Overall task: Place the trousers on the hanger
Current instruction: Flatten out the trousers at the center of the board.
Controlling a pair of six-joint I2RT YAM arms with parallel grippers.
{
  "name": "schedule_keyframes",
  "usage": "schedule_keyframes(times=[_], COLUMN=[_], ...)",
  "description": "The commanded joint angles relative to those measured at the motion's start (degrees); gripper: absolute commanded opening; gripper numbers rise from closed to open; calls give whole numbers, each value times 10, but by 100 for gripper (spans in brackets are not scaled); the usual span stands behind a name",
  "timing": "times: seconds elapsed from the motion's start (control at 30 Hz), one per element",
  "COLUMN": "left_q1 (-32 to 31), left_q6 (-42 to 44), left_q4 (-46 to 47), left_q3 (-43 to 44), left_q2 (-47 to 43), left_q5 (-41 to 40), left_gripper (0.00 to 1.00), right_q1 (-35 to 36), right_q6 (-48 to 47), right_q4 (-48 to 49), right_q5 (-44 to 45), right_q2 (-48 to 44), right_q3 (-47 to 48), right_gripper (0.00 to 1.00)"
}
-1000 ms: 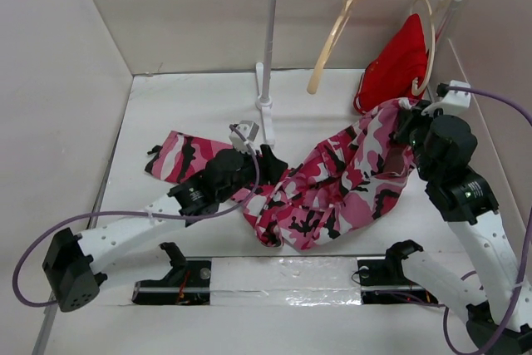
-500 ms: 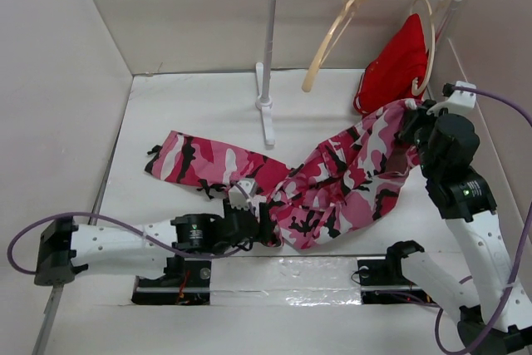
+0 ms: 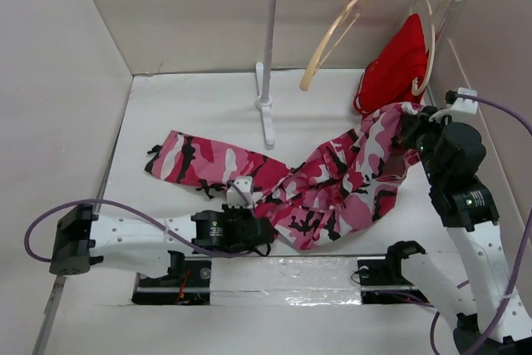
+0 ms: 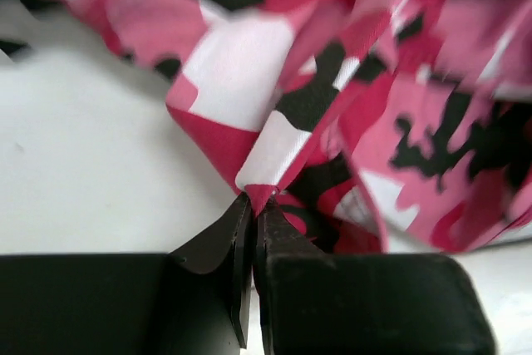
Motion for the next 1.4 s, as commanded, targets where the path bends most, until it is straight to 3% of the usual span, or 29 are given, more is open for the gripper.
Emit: schedule_keyframes(times=[0.0, 0.07, 0.13, 0.17, 0.2, 0.23, 0.3, 0.4, 0.57, 0.6, 0.63, 0.67, 0.8, 0.93, 1.03, 1.07, 1.13, 1.17, 1.23, 1.3, 1.37], left_q1=[44, 116, 176, 245, 280, 314, 396, 480, 628, 662, 726, 749, 761, 747, 701, 688, 651, 643, 636, 636, 624], left_q6=[-14, 49, 243, 310, 388, 413, 443, 493, 502, 498, 494, 483, 519, 554, 582, 586, 586, 581, 560, 481, 451], left_q4=[-93, -42, 72, 179, 208, 219, 184, 158, 179, 183, 186, 188, 195, 176, 163, 149, 134, 135, 136, 145, 253], left_q3=[106, 139, 174, 189, 239, 275, 401, 494, 504, 500, 499, 498, 516, 623, 700, 721, 769, 775, 761, 709, 523], left_q2=[-52, -98, -152, -165, -170, -158, -122, -48, 52, 68, 101, 121, 212, 348, 444, 468, 517, 523, 508, 466, 349], left_q5=[-155, -177, -166, -145, -101, -84, -40, 10, 149, 227, 265, 297, 320, 324, 278, 262, 198, 180, 151, 173, 195], left_gripper=[0, 0, 0, 0, 0, 0, 0, 0, 0, 1, 2, 3, 10, 19, 28, 37, 38, 46, 57, 59, 64], right_q1=[-5, -5, -5, -5, -5, -5, -5, -5, -5, -5, -5, -5, -5, -5, -5, -5, -10, -10, -30, -48, -77], right_q6=[9, 12, 16, 18, 18, 17, 12, 13, 18, 19, 19, 20, 21, 30, 37, 39, 43, 44, 47, 50, 61], right_q4=[46, 34, 19, 11, 3, -14, -38, -70, -95, -97, -97, -92, -81, -39, -4, 4, 30, 42, 62, 75, 88], right_q5=[-41, -64, -97, -103, -117, -125, -142, -150, -182, -192, -193, -193, -170, -119, -74, -66, -30, -16, 21, 23, 12], right_q2=[-27, -40, -52, -57, -60, -69, -77, -99, -121, -125, -127, -130, -125, -121, -102, -81, -54, -41, -1, 33, 46], right_q3=[22, 32, 56, 69, 84, 116, 151, 201, 217, 215, 209, 199, 143, 51, 8, -13, -28, -42, -46, -50, -52], right_gripper=[0, 0, 0, 0, 0, 0, 0, 0, 0, 0, 0, 0, 0, 0, 0, 0, 0, 0, 0, 0, 0])
